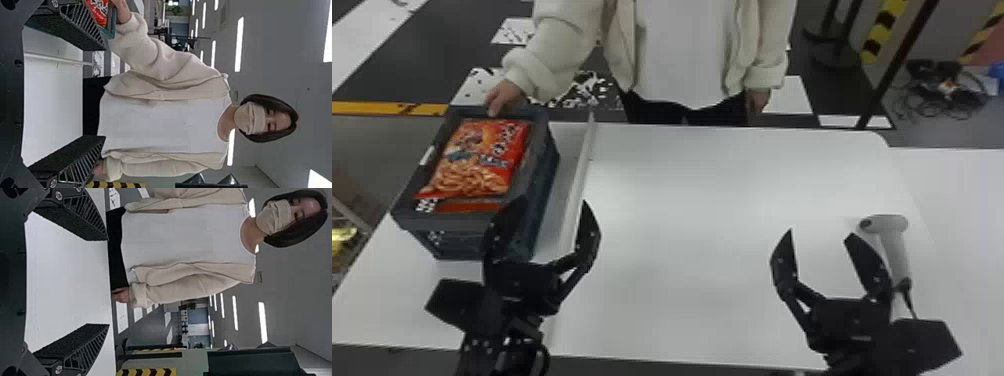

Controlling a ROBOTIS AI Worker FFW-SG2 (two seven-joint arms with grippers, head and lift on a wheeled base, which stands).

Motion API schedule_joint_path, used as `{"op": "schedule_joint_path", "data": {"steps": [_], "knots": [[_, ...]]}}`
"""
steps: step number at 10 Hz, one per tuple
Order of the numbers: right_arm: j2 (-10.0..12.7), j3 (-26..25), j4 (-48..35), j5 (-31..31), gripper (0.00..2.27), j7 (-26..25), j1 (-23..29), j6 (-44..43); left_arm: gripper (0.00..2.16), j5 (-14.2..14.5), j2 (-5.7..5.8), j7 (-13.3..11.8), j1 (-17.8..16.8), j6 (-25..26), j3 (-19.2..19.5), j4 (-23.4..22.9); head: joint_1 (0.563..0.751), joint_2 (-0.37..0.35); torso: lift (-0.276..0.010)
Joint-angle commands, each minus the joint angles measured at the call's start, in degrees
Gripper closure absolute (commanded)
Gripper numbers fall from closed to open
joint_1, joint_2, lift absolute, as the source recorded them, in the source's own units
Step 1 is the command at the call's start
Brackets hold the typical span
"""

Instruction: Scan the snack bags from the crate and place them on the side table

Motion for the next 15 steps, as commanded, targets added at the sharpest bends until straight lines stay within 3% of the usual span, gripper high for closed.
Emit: {"op": "schedule_joint_path", "data": {"steps": [1,4,6,8,11,13,15], "knots": [[0.0,0.0,-0.1,0.0,0.10,0.0,0.2,0.0,0.07,0.0,-0.01,0.0,0.2,-0.3,0.1,-0.1,0.695,0.017,-0.081],[0.0,0.2,-0.2,0.0,0.10,0.0,0.5,-0.2,0.07,0.1,0.08,-0.1,0.7,-0.6,0.7,-1.0,0.695,0.019,-0.081],[0.0,0.2,-0.3,0.0,0.10,0.0,0.7,-0.2,0.07,1.7,0.17,-0.9,1.1,0.3,3.0,-3.1,0.695,0.028,-0.081],[0.0,0.4,-0.4,0.0,0.10,0.0,1.0,-0.2,0.07,5.0,0.26,-3.2,0.9,9.1,8.0,-7.4,0.695,0.054,-0.081],[0.0,1.2,-0.3,0.4,0.10,0.0,1.0,-0.2,0.07,10.2,0.26,-6.0,-2.3,22.6,16.1,-11.0,0.695,0.125,-0.081],[0.0,1.5,-0.3,0.7,0.10,0.0,1.0,-0.2,0.07,11.1,0.17,-7.6,-6.4,33.1,20.4,-11.2,0.695,0.188,-0.081],[-0.1,1.8,-0.3,1.1,0.10,0.1,1.0,0.2,0.07,11.6,0.26,-8.6,-11.2,40.5,23.0,-9.3,0.695,0.223,-0.081]]}}
